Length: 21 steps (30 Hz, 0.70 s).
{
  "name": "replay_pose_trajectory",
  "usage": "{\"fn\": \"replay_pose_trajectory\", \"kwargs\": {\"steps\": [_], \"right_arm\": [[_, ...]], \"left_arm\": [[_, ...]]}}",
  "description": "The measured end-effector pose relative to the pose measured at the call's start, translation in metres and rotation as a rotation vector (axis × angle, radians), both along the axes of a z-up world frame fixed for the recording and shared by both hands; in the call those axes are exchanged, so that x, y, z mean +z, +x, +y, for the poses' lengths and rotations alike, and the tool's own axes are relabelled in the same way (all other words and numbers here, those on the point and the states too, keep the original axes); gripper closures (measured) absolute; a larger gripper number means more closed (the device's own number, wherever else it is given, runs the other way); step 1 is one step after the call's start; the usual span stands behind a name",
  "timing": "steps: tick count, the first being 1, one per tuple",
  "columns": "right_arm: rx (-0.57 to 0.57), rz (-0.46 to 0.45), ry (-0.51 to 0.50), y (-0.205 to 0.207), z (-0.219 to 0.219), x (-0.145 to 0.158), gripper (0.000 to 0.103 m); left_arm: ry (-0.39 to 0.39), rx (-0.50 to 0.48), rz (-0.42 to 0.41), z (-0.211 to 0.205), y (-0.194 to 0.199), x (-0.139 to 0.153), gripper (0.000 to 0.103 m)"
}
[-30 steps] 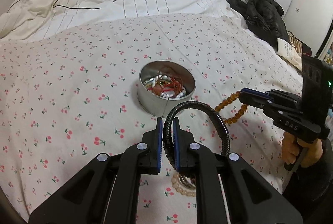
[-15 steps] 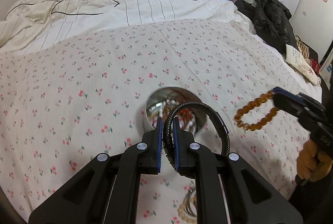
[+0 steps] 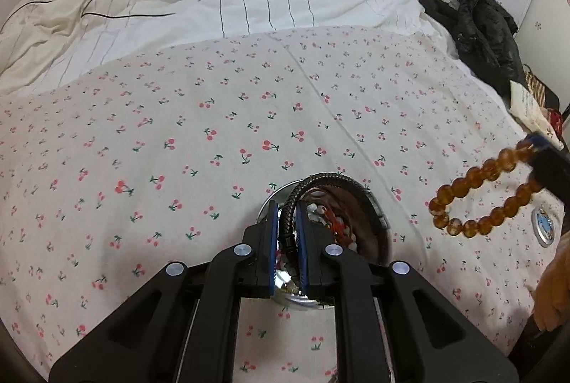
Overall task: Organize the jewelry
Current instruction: 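Carry the black cord bracelet into the tin with the left gripper while the right drops the amber bracelet in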
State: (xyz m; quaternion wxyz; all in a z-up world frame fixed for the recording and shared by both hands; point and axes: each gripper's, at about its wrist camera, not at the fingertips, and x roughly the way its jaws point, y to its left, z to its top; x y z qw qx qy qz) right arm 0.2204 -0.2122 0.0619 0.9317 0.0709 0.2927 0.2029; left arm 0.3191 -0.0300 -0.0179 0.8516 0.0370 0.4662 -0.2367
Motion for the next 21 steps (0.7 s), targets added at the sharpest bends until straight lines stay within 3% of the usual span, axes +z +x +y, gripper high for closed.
{"fn": "replay_pose_trajectory", "kwargs": {"steps": [5, 9, 11, 14, 16, 17, 18, 21], "right_arm": [[0.034, 0.002, -0.010, 0.014, 0.017, 0.001, 0.091], [0.058, 0.019, -0.006, 0.020, 0.029, -0.003, 0.091], [0.077, 0.041, 0.022, 0.025, 0.034, -0.007, 0.091], [0.121, 0.138, 0.152, 0.043, 0.030, -0.022, 0.090], [0.074, 0.216, 0.083, 0.060, 0.031, -0.043, 0.089], [0.028, 0.237, 0.026, 0.065, 0.031, -0.051, 0.077], [-0.013, 0.241, -0.021, 0.067, 0.028, -0.058, 0.073], [-0.043, 0.211, -0.034, 0.049, 0.019, -0.054, 0.072]], "left_arm": [[-0.001, 0.009, 0.025, -0.001, 0.003, -0.010, 0.089], [-0.026, 0.053, 0.018, 0.018, 0.006, -0.001, 0.087], [-0.033, 0.085, 0.003, 0.029, 0.006, 0.007, 0.083], [-0.057, 0.124, -0.006, 0.047, 0.005, 0.017, 0.077], [-0.068, 0.139, -0.008, 0.057, 0.000, 0.023, 0.073], [-0.067, 0.140, -0.008, 0.059, -0.002, 0.024, 0.072], [-0.062, 0.138, -0.010, 0.062, -0.007, 0.025, 0.069], [-0.038, 0.100, -0.004, 0.062, -0.028, 0.022, 0.060]]}}
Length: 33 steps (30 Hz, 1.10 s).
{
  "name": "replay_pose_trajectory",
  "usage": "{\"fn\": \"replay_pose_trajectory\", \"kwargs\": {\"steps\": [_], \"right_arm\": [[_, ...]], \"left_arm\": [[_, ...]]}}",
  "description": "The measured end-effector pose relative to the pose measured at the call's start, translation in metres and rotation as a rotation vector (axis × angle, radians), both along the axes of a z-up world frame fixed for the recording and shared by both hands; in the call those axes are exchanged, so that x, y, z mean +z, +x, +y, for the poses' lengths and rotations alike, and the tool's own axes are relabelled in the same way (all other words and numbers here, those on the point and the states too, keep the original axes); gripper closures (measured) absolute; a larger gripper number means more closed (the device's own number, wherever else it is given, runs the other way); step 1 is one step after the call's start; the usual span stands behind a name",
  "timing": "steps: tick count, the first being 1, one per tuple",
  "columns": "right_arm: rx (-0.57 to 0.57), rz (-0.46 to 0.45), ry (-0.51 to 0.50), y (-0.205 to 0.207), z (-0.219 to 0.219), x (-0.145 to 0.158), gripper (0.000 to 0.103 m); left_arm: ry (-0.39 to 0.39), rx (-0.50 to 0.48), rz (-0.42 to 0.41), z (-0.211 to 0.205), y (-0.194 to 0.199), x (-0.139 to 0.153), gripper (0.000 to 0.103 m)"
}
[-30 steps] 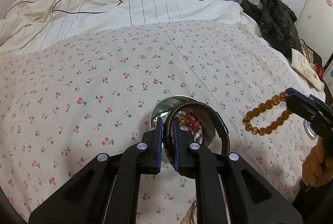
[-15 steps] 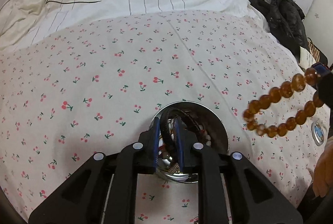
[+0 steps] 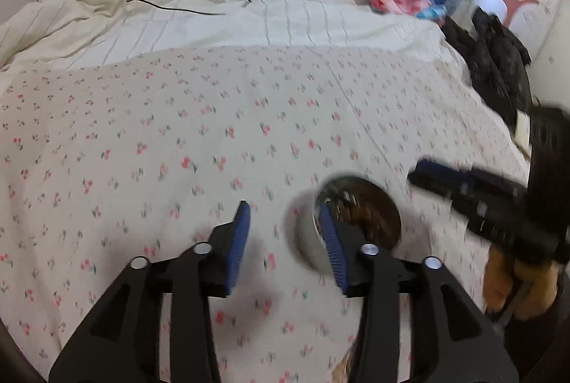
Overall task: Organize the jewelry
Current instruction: 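Carry the black cord bracelet into the tin with the left gripper while the right drops the amber bracelet in, then grasp the silver bangle with the right gripper and lift it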
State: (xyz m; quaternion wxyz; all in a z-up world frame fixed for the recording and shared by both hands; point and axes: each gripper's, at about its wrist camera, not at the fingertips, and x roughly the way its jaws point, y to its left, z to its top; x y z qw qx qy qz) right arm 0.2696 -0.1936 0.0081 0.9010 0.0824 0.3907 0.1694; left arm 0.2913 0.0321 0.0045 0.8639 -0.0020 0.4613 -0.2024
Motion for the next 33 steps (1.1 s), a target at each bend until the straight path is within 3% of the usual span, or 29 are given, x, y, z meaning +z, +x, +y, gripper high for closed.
{"fn": "replay_pose_trajectory", "kwargs": {"steps": [2, 5, 10, 15, 23, 27, 31, 33], "right_arm": [[0.005, -0.015, -0.009, -0.018, -0.004, 0.004, 0.072], [0.099, -0.006, -0.029, -0.052, -0.003, 0.000, 0.072], [0.238, 0.090, -0.027, -0.097, 0.011, -0.043, 0.072], [0.281, 0.146, -0.012, -0.099, 0.023, -0.064, 0.081], [0.308, 0.182, -0.074, -0.107, 0.043, -0.082, 0.084], [0.302, 0.141, -0.067, -0.112, 0.040, -0.074, 0.098], [0.280, 0.079, -0.092, -0.117, 0.033, -0.061, 0.100], [0.340, 0.022, -0.069, -0.126, 0.038, -0.050, 0.100]], "left_arm": [[0.018, -0.034, 0.011, -0.001, -0.017, -0.006, 0.057], [0.035, -0.052, 0.039, 0.001, -0.042, -0.022, 0.056], [0.030, -0.061, 0.095, 0.007, -0.075, -0.048, 0.055], [0.043, -0.061, 0.101, 0.003, -0.078, -0.053, 0.053], [0.051, -0.040, 0.092, 0.004, -0.076, -0.051, 0.047], [0.074, -0.059, 0.089, 0.000, -0.078, -0.051, 0.047], [0.082, -0.057, 0.094, 0.000, -0.077, -0.052, 0.047], [0.080, -0.052, 0.094, 0.001, -0.076, -0.052, 0.047]]}}
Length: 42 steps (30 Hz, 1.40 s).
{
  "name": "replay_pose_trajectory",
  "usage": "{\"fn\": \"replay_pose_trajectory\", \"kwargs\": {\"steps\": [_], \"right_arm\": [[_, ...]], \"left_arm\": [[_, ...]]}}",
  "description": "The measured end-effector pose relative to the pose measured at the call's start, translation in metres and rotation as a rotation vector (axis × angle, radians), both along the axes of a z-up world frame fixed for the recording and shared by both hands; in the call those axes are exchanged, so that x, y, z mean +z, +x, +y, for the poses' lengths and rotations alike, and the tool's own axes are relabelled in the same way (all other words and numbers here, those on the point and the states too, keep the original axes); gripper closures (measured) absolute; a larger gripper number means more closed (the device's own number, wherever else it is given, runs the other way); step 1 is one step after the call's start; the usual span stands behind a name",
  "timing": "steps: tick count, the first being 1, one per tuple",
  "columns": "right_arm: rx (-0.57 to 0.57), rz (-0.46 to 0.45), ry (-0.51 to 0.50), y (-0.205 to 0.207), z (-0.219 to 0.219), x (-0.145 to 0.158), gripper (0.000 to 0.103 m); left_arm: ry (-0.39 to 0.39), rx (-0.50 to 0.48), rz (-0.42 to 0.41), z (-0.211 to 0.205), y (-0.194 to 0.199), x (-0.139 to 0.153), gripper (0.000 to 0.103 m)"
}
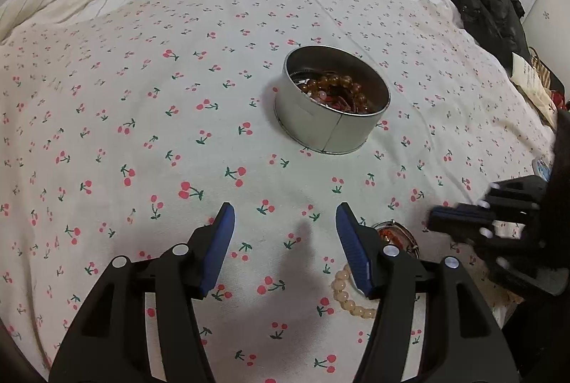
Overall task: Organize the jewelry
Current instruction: 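Grasp the silver bangle with the right gripper and lift it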
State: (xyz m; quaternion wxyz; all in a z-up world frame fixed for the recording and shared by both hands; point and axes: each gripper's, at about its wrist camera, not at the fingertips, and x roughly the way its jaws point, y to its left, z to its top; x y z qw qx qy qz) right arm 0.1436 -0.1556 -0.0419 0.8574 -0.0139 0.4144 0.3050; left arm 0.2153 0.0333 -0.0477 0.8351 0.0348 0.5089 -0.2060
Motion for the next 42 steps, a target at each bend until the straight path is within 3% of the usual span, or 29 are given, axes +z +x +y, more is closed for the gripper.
{"fn": "replay_pose_trajectory", "kwargs": {"steps": [2, 4, 5, 6, 9, 10, 11, 14, 21, 25, 29, 30, 31, 34, 42], "right_arm": [[0.080, -0.015, 0.002, -0.010, 0.011, 0.007, 0.100], [0.134, 0.003, -0.009, -0.016, 0.020, 0.003, 0.082], [0.149, 0.001, -0.033, -0.019, 0.027, -0.001, 0.065], [0.168, -0.001, -0.054, -0.023, 0.032, -0.005, 0.064], [0.188, -0.007, -0.077, -0.022, 0.046, -0.012, 0.067], [0.200, -0.009, -0.098, -0.022, 0.052, -0.015, 0.072], [0.204, -0.010, -0.116, -0.022, 0.055, -0.017, 0.088], [0.180, -0.014, -0.070, -0.022, 0.046, -0.011, 0.097], [0.049, 0.024, 0.294, -0.006, -0.014, 0.018, 0.098], [0.001, 0.002, 0.454, -0.003, -0.036, 0.035, 0.098], [-0.060, -0.013, 0.477, 0.002, -0.049, 0.043, 0.098], [-0.066, -0.010, 0.479, 0.002, -0.051, 0.044, 0.098], [-0.072, -0.008, 0.479, 0.001, -0.054, 0.044, 0.098], [-0.072, -0.008, 0.477, 0.000, -0.056, 0.046, 0.098], [-0.082, -0.006, 0.481, 0.001, -0.059, 0.043, 0.098]], "left_arm": [[-0.003, 0.001, -0.001, 0.001, 0.000, 0.000, 0.047], [0.000, 0.002, 0.000, 0.001, 0.001, -0.001, 0.046], [0.000, 0.000, 0.001, 0.000, 0.001, -0.001, 0.046], [0.002, -0.001, 0.001, -0.001, 0.000, -0.002, 0.046], [0.001, -0.008, 0.002, -0.002, 0.000, -0.002, 0.046], [0.002, -0.009, 0.002, -0.003, 0.000, -0.002, 0.046], [0.003, -0.009, 0.002, -0.003, 0.000, -0.002, 0.046], [-0.002, -0.003, 0.001, -0.001, 0.000, -0.001, 0.046], [-0.026, -0.032, 0.017, -0.001, -0.001, -0.002, 0.045], [0.025, -0.113, 0.030, -0.020, -0.007, -0.011, 0.045], [0.053, -0.171, 0.020, -0.042, -0.014, -0.021, 0.045], [0.052, -0.169, 0.026, -0.044, -0.014, -0.023, 0.050], [0.056, -0.169, 0.035, -0.045, -0.013, -0.027, 0.062], [0.048, -0.178, 0.045, -0.046, -0.014, -0.028, 0.077], [0.118, -0.247, 0.017, -0.054, -0.028, -0.028, 0.077]]}}
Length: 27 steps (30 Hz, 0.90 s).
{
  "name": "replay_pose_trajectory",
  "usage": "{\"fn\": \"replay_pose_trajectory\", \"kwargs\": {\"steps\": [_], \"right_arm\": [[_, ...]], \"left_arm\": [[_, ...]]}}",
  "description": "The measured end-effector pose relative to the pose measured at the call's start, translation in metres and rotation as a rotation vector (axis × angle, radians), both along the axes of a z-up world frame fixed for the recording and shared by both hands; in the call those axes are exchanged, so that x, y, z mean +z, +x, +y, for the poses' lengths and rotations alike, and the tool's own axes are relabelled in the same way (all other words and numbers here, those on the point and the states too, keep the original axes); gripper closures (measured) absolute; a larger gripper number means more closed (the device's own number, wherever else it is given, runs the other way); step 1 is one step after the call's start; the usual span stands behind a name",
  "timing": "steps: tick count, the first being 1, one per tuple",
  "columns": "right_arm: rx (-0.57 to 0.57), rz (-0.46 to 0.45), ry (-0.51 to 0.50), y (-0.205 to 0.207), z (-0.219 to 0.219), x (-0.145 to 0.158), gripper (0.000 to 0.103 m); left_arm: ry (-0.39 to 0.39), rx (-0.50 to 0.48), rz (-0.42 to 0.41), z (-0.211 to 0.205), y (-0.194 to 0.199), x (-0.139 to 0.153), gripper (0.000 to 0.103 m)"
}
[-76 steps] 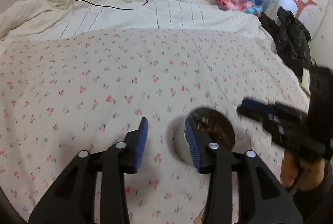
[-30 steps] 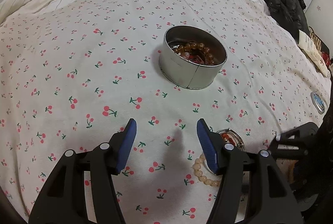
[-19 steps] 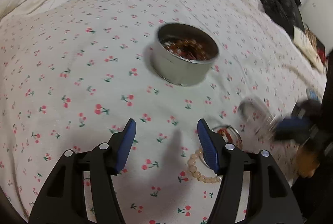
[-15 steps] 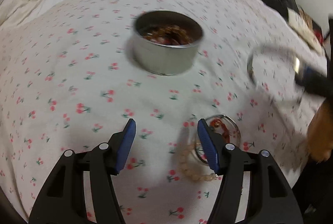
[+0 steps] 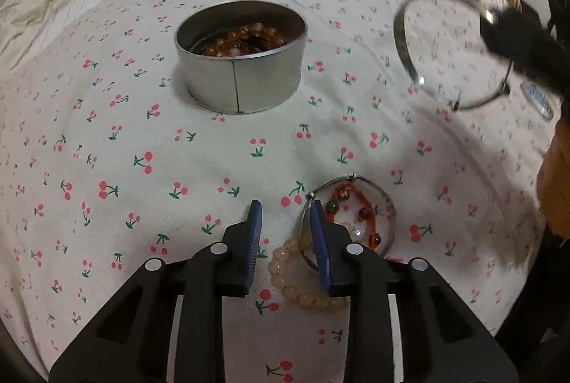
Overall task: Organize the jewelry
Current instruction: 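Grasp the silver bangle with the right gripper and lift it, then carry the silver bangle over the silver tin with the right gripper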
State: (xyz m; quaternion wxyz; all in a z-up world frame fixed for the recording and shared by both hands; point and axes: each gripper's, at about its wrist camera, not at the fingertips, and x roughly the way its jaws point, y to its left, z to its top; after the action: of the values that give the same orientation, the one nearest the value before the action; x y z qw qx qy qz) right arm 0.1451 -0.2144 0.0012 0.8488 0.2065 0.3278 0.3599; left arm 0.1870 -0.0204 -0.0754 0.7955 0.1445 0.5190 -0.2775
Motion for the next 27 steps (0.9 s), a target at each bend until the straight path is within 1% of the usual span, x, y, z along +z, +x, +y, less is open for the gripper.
{"fn": "replay_pose_trajectory", "kwargs": {"steps": [2, 3, 4, 5, 6, 8, 10, 13, 15, 20, 23, 27], "right_arm": [[0.000, 0.002, -0.003, 0.002, 0.000, -0.001, 0.098], [-0.002, 0.002, -0.008, 0.002, 0.001, -0.001, 0.098], [-0.004, 0.004, -0.014, 0.002, 0.001, -0.002, 0.098], [-0.007, 0.005, -0.020, 0.002, 0.001, -0.002, 0.098], [-0.012, 0.007, -0.025, 0.002, 0.001, -0.002, 0.098], [-0.023, 0.010, -0.029, 0.003, -0.001, -0.003, 0.098], [-0.031, 0.008, -0.029, 0.003, -0.002, -0.003, 0.098], [-0.042, 0.000, -0.019, 0.003, -0.006, -0.002, 0.098], [-0.045, -0.002, -0.016, 0.004, -0.007, -0.001, 0.098], [-0.049, -0.009, -0.023, 0.004, -0.006, 0.000, 0.098], [-0.057, -0.020, -0.029, 0.003, -0.006, 0.002, 0.098], [-0.080, -0.053, -0.058, 0.001, -0.005, 0.007, 0.098]], "left_arm": [[0.033, -0.022, -0.018, -0.005, -0.005, -0.002, 0.077], [0.044, -0.030, -0.027, -0.006, -0.007, -0.002, 0.081], [0.048, -0.043, -0.029, -0.008, -0.009, -0.002, 0.093], [0.050, -0.063, -0.030, -0.012, -0.012, -0.002, 0.099], [0.059, -0.075, -0.040, -0.015, -0.015, -0.001, 0.101], [0.060, -0.104, -0.046, -0.020, -0.021, 0.002, 0.101], [0.030, -0.112, -0.044, -0.020, -0.023, 0.008, 0.101], [-0.025, -0.083, -0.049, -0.008, -0.020, 0.022, 0.101], [-0.076, -0.069, -0.041, 0.003, -0.017, 0.031, 0.101], [-0.151, -0.057, -0.043, 0.014, -0.016, 0.046, 0.100], [-0.156, -0.032, -0.064, 0.018, -0.010, 0.052, 0.100], [-0.167, 0.032, -0.101, 0.031, 0.005, 0.060, 0.100]]}}
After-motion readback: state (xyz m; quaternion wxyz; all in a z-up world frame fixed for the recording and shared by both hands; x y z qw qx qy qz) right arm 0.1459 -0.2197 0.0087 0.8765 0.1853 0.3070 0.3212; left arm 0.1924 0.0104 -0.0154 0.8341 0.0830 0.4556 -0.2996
